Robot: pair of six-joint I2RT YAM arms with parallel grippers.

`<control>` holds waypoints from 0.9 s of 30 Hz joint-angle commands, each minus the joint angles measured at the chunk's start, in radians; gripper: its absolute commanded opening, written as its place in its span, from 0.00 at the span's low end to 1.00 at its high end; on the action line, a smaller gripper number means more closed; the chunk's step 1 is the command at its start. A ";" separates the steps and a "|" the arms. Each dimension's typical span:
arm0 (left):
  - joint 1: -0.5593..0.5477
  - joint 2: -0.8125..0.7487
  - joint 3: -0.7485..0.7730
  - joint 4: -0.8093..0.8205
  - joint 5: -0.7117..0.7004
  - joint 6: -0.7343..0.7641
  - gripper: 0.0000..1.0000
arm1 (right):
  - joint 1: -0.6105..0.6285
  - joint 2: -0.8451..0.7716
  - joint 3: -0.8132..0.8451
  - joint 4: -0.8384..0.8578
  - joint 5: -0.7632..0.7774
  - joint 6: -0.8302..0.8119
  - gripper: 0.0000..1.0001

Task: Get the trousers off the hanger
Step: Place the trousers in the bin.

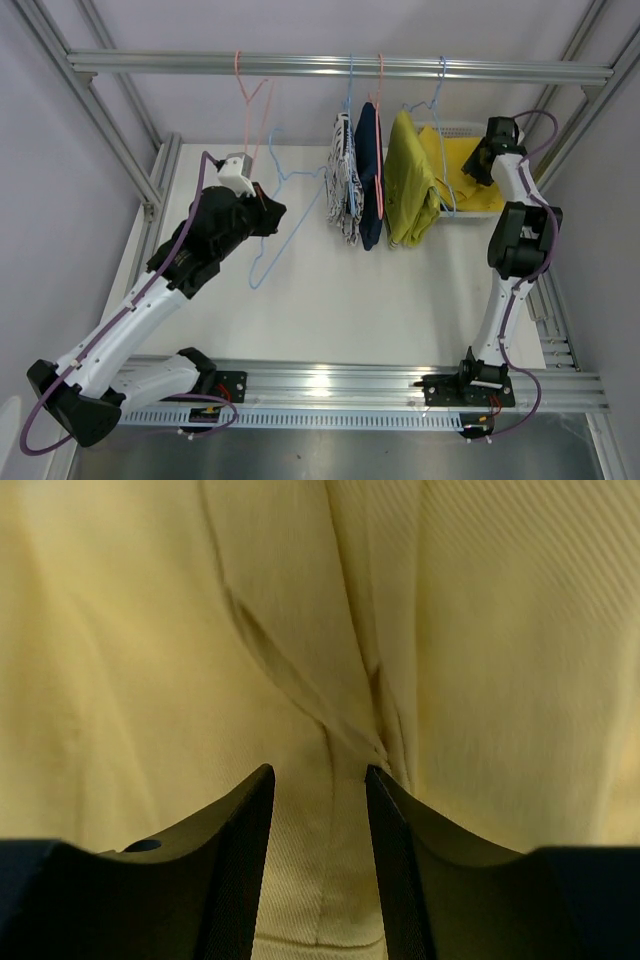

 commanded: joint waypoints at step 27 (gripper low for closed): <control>-0.029 -0.043 0.102 -0.028 -0.149 0.141 0.01 | 0.093 -0.490 -0.390 0.065 -0.100 -0.021 0.62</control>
